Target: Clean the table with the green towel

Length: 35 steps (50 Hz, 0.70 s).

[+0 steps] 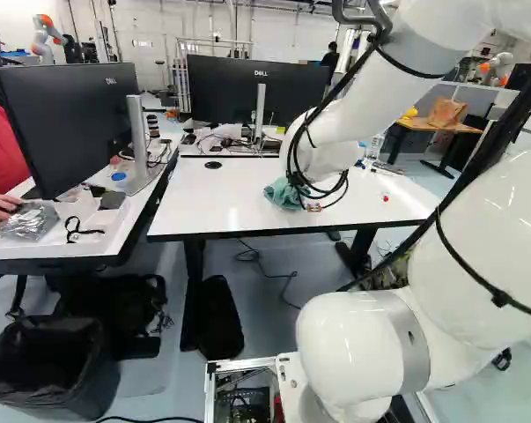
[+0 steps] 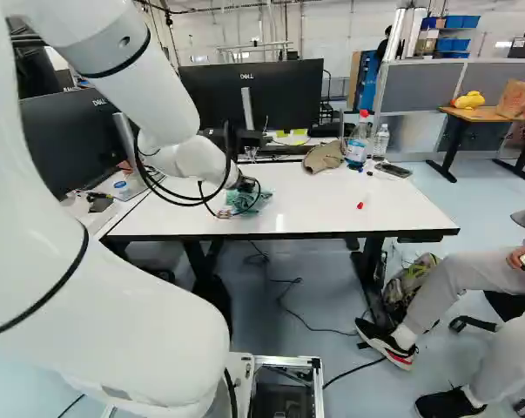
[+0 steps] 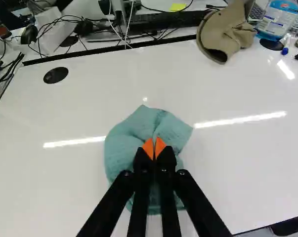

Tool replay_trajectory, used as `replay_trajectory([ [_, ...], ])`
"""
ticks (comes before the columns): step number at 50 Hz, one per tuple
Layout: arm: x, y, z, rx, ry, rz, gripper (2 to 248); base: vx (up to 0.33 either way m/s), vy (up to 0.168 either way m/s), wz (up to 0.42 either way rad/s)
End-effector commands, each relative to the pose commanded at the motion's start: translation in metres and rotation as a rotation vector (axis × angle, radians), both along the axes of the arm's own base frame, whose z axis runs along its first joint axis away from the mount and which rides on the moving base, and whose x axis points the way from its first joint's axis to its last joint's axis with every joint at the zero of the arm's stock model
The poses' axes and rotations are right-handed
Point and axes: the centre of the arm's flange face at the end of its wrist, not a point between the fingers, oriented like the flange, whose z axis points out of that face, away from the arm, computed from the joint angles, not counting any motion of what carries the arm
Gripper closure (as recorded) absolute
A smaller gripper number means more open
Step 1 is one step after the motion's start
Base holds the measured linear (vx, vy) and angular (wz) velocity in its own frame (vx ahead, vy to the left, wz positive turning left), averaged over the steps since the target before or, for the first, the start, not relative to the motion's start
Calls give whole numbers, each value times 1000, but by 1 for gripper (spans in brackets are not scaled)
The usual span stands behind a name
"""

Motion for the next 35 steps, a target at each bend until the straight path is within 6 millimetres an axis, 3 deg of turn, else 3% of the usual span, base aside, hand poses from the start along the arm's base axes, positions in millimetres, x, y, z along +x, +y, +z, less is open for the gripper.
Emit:
replay_trajectory([
  [35,-8,1,-8,35,120,-17,225,0,0,0],
])
